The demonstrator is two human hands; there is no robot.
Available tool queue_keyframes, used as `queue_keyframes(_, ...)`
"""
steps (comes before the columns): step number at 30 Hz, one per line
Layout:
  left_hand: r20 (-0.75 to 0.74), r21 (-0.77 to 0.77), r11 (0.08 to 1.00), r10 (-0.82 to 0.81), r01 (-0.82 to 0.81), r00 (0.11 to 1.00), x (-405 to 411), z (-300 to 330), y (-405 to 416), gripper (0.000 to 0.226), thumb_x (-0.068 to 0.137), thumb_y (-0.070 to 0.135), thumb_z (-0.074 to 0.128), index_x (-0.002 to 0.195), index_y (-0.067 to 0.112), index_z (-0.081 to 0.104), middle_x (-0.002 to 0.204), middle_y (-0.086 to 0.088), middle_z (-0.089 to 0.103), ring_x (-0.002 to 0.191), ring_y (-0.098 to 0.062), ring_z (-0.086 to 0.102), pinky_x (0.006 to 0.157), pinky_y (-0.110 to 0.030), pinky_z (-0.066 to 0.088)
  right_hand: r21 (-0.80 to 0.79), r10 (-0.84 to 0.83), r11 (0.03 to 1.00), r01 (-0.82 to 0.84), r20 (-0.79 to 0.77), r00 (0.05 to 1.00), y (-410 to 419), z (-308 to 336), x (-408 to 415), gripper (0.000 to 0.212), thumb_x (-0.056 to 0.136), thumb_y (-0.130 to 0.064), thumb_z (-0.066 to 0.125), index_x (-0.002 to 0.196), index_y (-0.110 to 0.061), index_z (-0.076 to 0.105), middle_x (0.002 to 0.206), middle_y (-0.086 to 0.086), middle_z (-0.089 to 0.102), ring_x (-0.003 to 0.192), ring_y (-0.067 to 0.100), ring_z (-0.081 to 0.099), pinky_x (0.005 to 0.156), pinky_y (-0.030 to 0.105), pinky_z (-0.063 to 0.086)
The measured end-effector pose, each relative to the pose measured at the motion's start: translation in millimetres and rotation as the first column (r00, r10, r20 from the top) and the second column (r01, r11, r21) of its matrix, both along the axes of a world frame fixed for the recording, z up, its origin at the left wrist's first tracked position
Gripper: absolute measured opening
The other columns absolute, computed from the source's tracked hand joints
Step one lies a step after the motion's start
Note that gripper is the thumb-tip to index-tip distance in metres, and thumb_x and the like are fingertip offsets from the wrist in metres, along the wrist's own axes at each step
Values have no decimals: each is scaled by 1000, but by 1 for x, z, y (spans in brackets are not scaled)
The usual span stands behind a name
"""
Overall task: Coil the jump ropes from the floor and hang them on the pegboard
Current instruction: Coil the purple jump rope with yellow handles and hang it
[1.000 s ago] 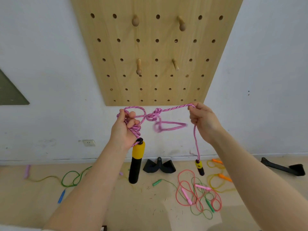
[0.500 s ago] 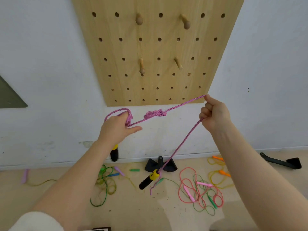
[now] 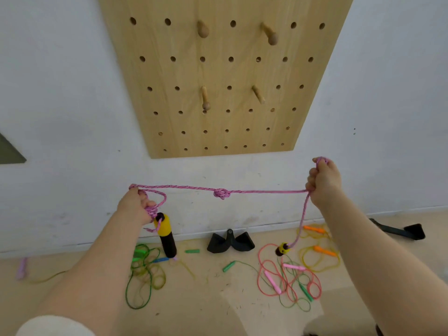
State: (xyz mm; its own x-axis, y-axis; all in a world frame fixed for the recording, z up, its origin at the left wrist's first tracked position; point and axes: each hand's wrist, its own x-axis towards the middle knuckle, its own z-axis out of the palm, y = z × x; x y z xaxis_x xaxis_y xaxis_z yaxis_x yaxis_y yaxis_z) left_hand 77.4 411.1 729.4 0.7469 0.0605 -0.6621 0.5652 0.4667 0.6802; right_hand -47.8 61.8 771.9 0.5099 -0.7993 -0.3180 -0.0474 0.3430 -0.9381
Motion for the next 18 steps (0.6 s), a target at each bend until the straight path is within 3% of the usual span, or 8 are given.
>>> queue_keyframes(3,4,-346,936,72,-66,997,8,12,-6,57,99,21,34,42,19,27,26,3,19,20,-8,16,30,-11,17,-404,15,904,-138,-293,956,3,-20,-9,23,92,-16,35,89,-18,57,61,1,45,49,17,36,46,23,27)
queue_keyframes(5,25,-401,911,114,-95,993,18,18,-3,51,101,24,32,50,18,28,25,3,20,20,-8,19,31,-9,22,-646,16,607,-462,-572,820,3,-30,-19,23,93,-21,38,96,-22,61,69,3,57,60,24,49,52,27,34)
queue_keyframes(8,69,-412,909,101,-64,993,29,25,-5,40,102,28,23,73,11,45,26,7,24,25,-5,31,48,-14,42,-479,-68,79,-875,-878,474,8,-37,-28,31,94,-44,39,110,-29,60,99,3,68,92,28,62,65,27,40)
queue_keyframes(12,214,-631,768,41,106,976,30,37,-20,52,99,30,22,74,3,59,32,7,32,45,-7,58,90,-40,40,-135,-170,-220,-966,-970,174,19,-51,-21,71,83,-76,20,102,-27,68,107,-1,56,106,21,48,81,32,41)
queue_keyframes(14,237,-831,544,158,116,958,24,46,-26,60,99,32,28,53,4,55,37,4,42,34,-6,49,72,-32,50,-158,-165,-81,-984,-972,169,21,-53,-14,71,87,-71,21,97,-19,68,106,4,54,104,23,47,84,34,41)
queue_keyframes(15,230,-892,438,232,109,945,23,48,-29,65,99,30,30,45,4,52,40,1,46,28,-6,42,56,-23,50,-252,-42,143,-957,-968,248,22,-51,-11,67,92,-63,22,89,-14,67,100,6,57,97,23,51,83,34,44)
queue_keyframes(17,208,-927,366,332,78,920,25,40,-33,69,100,29,29,38,6,50,39,0,47,25,-6,37,43,-14,43,-205,345,735,-646,-707,617,27,-46,-1,65,99,-50,21,69,-8,61,76,6,65,73,21,54,68,30,44)
queue_keyframes(18,196,-912,408,359,35,912,27,34,-37,69,100,29,30,38,8,50,38,2,46,26,-7,37,43,-14,43,-4,438,873,-487,-430,789,30,-41,5,66,100,-47,18,70,-9,62,72,3,68,72,19,55,62,28,40)
